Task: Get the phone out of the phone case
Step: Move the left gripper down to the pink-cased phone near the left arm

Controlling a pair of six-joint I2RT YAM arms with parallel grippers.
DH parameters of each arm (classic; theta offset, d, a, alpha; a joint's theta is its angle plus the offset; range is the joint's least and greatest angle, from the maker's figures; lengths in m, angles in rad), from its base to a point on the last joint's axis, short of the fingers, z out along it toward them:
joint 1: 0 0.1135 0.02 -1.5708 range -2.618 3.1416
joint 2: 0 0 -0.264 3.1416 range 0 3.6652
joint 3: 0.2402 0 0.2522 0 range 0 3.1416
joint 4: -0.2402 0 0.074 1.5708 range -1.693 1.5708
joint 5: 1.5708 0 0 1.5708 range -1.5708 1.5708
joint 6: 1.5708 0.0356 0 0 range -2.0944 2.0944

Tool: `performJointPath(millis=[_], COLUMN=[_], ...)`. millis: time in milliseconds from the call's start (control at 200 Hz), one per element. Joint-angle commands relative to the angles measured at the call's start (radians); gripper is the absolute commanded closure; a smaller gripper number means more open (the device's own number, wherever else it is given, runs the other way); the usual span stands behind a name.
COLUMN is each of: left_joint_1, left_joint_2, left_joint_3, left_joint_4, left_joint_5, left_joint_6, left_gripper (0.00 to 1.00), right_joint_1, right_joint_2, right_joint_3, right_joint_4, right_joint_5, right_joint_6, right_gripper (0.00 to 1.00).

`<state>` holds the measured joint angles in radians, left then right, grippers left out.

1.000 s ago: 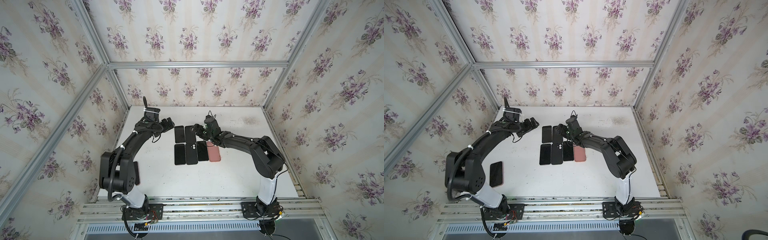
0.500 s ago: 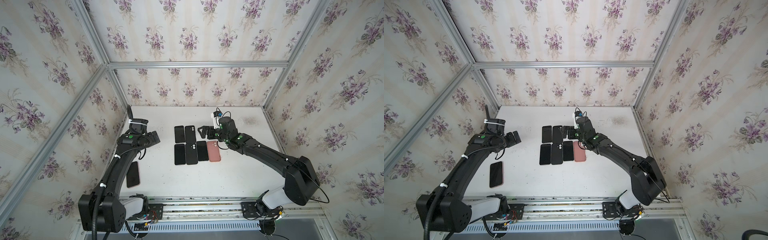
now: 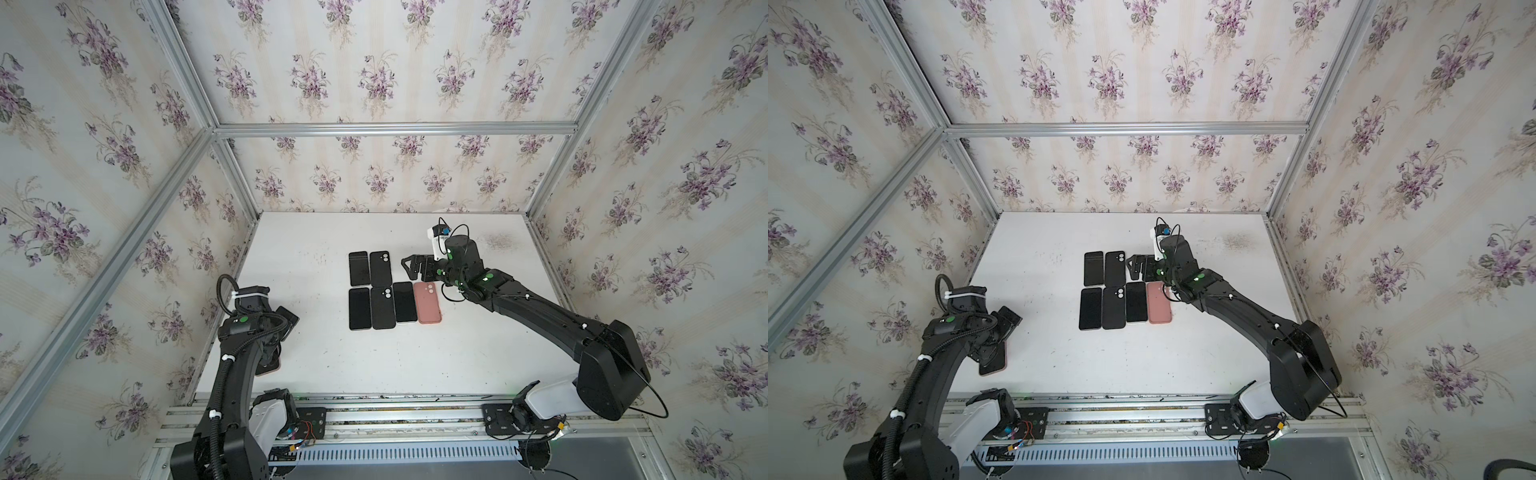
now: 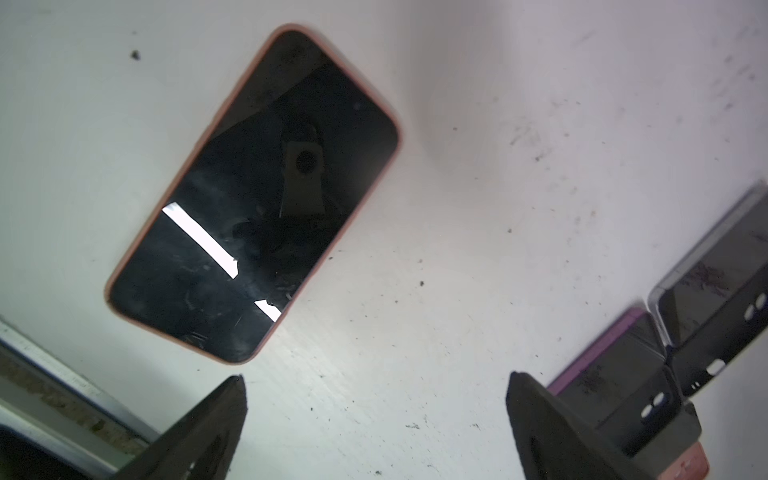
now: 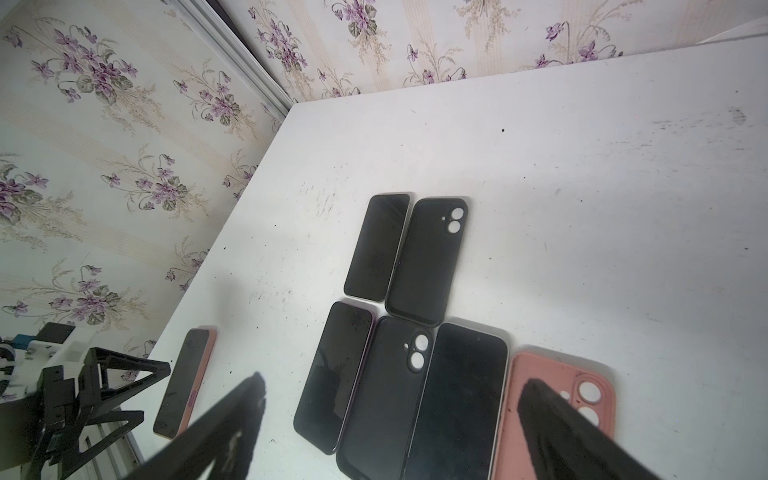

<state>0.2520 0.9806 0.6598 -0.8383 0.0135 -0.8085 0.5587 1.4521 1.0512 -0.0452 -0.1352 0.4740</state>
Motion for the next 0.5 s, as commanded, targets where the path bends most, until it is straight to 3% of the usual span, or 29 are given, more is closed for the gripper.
performJointPath(millis=[0, 210, 495], left_joint_1=[0.015, 0.028, 0.069], left_joint_2=[0.026, 0.165, 0.351], left_joint_3=[0.004, 0.058, 0.105], left_joint_4=[-0.012, -0.031, -0.019], left_joint_5=[-0.109, -0.256, -0.289], left_joint_6=[-0.037, 0.072, 0.188], left_gripper=[0.00, 0.00, 0.00], right_joint_1=[-0.003, -0.006, -0.006], right_joint_2=[-0.008, 0.008, 0.024], right_joint_3=[0.000, 0.008, 0.020], right_joint_4=[-0.004, 0.009, 0.022], right_joint_5=[-0.018, -0.027, -0.030], right_joint_6=[-0.002, 0.028, 0.066], right_gripper=[0.01, 0.02, 0.02])
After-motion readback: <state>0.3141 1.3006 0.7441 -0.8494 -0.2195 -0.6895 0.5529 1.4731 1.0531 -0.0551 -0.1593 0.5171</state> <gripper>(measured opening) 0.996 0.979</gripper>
